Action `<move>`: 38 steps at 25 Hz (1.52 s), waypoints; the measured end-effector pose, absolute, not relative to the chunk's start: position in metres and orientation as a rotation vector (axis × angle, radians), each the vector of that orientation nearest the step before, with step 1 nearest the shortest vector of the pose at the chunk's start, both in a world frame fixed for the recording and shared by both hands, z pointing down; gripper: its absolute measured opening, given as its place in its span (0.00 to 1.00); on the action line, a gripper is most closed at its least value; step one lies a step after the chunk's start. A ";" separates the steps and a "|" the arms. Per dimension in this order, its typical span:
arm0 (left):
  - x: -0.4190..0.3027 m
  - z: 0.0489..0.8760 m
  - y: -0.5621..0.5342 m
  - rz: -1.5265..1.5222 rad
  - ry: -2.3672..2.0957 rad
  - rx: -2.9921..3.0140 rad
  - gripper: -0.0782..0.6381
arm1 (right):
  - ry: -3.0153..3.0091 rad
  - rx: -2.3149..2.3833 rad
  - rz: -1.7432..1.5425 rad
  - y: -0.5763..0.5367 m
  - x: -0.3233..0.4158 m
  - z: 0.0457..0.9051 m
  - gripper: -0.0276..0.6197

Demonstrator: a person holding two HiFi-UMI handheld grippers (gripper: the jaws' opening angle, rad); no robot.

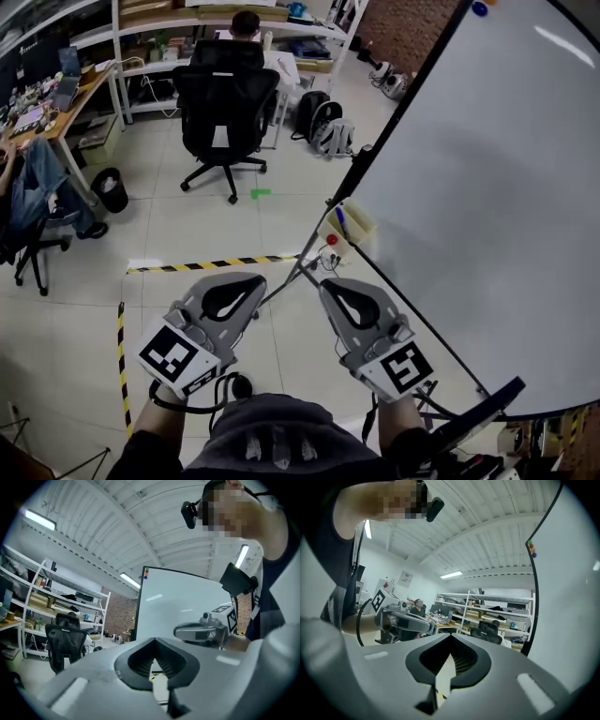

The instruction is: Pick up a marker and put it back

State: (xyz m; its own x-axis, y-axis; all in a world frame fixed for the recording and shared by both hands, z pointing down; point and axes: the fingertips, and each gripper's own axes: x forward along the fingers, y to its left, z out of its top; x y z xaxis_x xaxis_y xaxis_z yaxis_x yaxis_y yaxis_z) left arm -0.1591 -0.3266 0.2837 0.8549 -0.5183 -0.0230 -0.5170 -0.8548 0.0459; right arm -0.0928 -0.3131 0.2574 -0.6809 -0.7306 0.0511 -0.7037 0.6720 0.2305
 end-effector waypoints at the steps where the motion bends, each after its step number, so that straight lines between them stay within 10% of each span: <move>1: -0.150 0.286 -0.321 -0.044 -0.835 2.987 0.12 | -2.749 1.185 -0.289 -0.307 -0.084 0.260 0.05; 21: 0.025 0.287 -0.122 0.043 -1.035 2.993 0.12 | -2.878 1.001 -0.235 -0.126 0.077 0.290 0.05; 38: -0.026 0.303 -0.019 0.151 -1.020 2.977 0.12 | -2.914 0.893 -0.224 -0.043 -0.001 0.299 0.05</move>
